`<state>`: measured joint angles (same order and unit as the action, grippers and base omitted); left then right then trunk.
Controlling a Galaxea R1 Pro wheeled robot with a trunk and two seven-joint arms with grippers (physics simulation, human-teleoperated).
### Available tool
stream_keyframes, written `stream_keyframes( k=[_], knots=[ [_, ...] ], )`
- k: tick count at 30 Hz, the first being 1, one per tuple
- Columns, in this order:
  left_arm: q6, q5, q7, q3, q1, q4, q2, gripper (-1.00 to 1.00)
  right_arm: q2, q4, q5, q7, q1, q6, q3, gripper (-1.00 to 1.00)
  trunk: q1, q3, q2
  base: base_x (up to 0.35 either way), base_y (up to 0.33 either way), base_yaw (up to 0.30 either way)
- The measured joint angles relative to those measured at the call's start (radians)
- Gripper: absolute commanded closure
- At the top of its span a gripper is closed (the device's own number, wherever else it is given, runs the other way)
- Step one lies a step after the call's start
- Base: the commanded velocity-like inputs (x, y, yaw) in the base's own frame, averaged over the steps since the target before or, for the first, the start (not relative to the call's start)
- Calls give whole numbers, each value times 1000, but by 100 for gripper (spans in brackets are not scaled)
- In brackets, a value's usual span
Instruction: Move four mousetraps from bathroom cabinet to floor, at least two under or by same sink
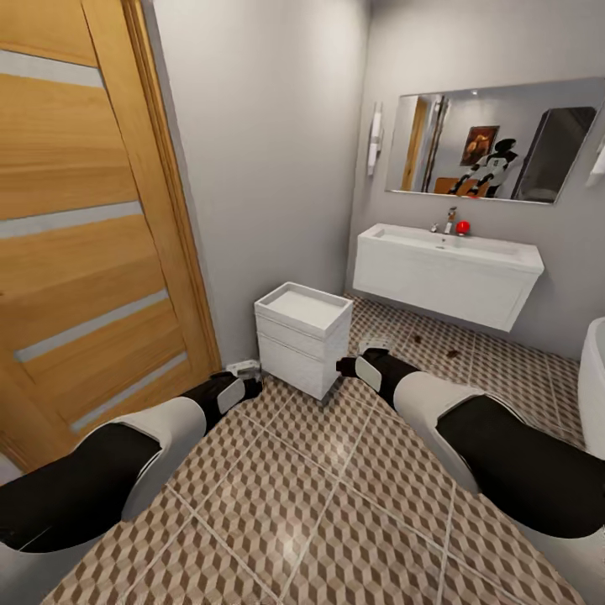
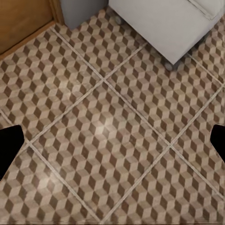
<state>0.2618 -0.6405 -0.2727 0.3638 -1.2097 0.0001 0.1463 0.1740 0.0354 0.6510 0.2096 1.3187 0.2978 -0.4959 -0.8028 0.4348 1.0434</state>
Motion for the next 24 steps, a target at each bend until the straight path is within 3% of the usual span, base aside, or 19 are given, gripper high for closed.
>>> stream_keyframes(
  k=[16,24],
  knots=[
    [-94,-48,0,0,197,0,0,-100,-13,0,1,-4,-190,-10,0,-100,61,-39,-112,0,0,263],
    [-175,-88,2,0,325,0,-1,-100,-16,0,2,-8,-293,-90,0,-100,92,-58,-168,0,0,263]
  ],
)
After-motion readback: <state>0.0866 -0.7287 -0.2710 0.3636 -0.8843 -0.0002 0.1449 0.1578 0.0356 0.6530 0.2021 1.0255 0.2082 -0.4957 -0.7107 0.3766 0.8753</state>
